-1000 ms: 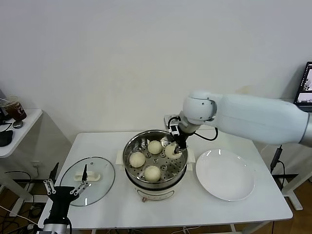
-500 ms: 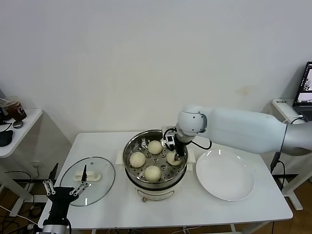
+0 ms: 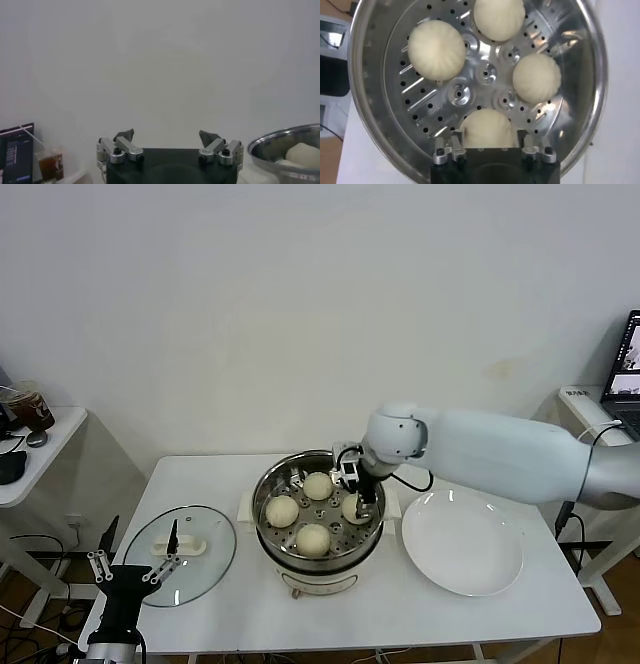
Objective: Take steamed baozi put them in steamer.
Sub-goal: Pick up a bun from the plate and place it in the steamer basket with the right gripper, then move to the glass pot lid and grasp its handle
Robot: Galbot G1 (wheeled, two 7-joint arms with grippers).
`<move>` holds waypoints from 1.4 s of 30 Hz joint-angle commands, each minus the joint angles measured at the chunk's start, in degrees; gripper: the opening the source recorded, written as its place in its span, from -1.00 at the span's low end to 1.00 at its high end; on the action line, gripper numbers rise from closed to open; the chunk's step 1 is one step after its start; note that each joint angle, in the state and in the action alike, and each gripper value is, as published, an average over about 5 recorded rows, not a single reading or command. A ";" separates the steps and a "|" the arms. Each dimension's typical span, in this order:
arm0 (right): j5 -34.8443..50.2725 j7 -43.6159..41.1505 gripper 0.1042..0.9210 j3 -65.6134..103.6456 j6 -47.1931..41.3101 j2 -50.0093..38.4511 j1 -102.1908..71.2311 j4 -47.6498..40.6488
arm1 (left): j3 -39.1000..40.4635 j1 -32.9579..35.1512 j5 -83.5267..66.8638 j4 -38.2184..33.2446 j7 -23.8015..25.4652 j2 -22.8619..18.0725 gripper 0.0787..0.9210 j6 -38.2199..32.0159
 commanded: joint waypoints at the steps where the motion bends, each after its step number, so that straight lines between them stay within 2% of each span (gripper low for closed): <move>1: 4.26 4.15 0.68 10.53 -1.26 -9.33 -0.18 9.65 | 0.13 -0.23 -0.02 0.61 0.06 0.17 0.77 0.04; 4: 6.36 8.30 0.75 15.41 -1.36 -15.07 -3.81 14.32 | 0.21 -0.36 -0.05 0.85 0.07 0.21 0.77 0.01; 7: 8.62 16.05 0.76 23.02 0.70 -21.82 -12.87 18.77 | 0.31 -0.57 -0.11 0.98 0.10 0.13 0.77 0.01; 12: 8.37 34.80 0.76 45.55 9.97 -30.06 -42.96 24.45 | 0.74 -0.72 -0.04 1.46 0.25 0.10 0.77 -0.06; 15: 4.75 41.03 0.76 61.36 19.17 -30.08 -63.75 25.21 | 1.04 -0.70 0.00 1.67 0.35 0.11 0.77 -0.15; 18: 0.28 43.11 0.76 77.18 28.38 -25.56 -83.24 24.44 | 1.41 -0.79 -0.18 1.94 0.17 -0.15 0.77 -0.61; 21: -7.42 42.29 0.76 89.09 38.50 -15.90 -96.03 22.29 | 1.82 -0.95 -0.55 2.17 -0.26 -0.55 0.77 -1.32; 25: -19.25 40.05 0.76 99.59 51.54 -0.32 -105.75 18.75 | 2.27 -0.97 -0.68 2.38 -1.26 -0.92 0.77 -1.85; 29: -23.15 38.25 0.76 106.75 60.09 12.92 -109.59 17.94 | 2.46 -1.03 0.32 3.12 -2.85 -1.01 0.77 -1.97; 35: -21.08 36.41 0.76 116.40 62.87 24.69 -112.59 19.26 | 3.08 -1.28 10.21 5.51 -6.43 -0.07 0.77 -1.95; 39: -15.08 36.36 0.76 121.30 60.46 27.10 -115.81 21.62 | 1.81 -1.98 26.14 10.00 -9.08 1.17 0.77 -2.09; 42: -12.75 37.12 0.76 124.07 59.40 27.68 -118.43 23.69 | -0.45 -2.44 40.68 14.16 -9.34 3.84 0.77 -1.77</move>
